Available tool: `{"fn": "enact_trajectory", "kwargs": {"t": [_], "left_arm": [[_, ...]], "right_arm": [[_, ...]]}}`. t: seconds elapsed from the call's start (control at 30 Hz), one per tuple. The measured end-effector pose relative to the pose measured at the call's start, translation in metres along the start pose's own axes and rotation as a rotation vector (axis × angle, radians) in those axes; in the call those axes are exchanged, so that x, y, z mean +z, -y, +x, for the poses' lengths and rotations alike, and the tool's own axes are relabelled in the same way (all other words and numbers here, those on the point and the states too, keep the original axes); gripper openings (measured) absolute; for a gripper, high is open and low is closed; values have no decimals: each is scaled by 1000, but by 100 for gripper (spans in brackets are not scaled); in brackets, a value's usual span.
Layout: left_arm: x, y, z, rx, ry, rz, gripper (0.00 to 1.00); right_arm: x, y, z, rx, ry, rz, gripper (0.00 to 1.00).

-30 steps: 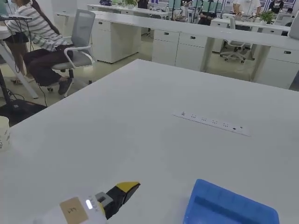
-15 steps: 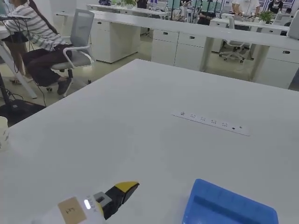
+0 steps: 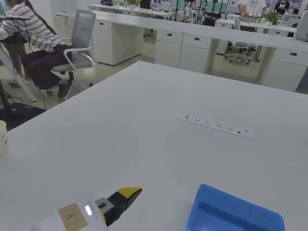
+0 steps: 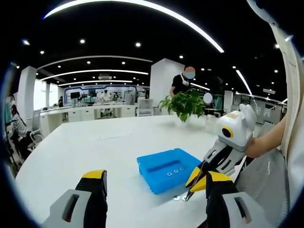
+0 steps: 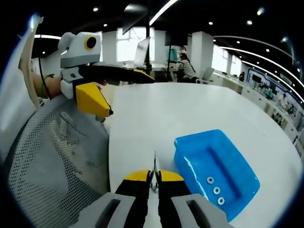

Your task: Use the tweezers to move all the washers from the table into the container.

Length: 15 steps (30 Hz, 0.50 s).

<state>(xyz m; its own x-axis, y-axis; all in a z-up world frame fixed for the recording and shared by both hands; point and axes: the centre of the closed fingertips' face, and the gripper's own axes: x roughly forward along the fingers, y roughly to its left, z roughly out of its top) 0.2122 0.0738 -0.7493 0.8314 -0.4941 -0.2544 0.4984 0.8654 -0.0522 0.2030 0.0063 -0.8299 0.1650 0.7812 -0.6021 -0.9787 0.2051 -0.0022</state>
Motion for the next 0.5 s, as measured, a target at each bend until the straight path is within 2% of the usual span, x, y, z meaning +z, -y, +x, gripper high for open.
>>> {"fn": "enact_trajectory", "kwargs": {"t": [0.07,0.17,0.23,0.5], "left_arm": [[0,0,0,2,-1,0,87],[1,-1,0,4,4,-4,87],[1,-1,0,5,5,-3,87],[2,-2,0,9,10,-3,86]], "right_arm": [[6,1,-2,-5,31,31,2],[17,6,-5,-2,82,127,2],[22,13,-9,-18,111,155,2],[34,30,-22,-32,199,294,2]]}}
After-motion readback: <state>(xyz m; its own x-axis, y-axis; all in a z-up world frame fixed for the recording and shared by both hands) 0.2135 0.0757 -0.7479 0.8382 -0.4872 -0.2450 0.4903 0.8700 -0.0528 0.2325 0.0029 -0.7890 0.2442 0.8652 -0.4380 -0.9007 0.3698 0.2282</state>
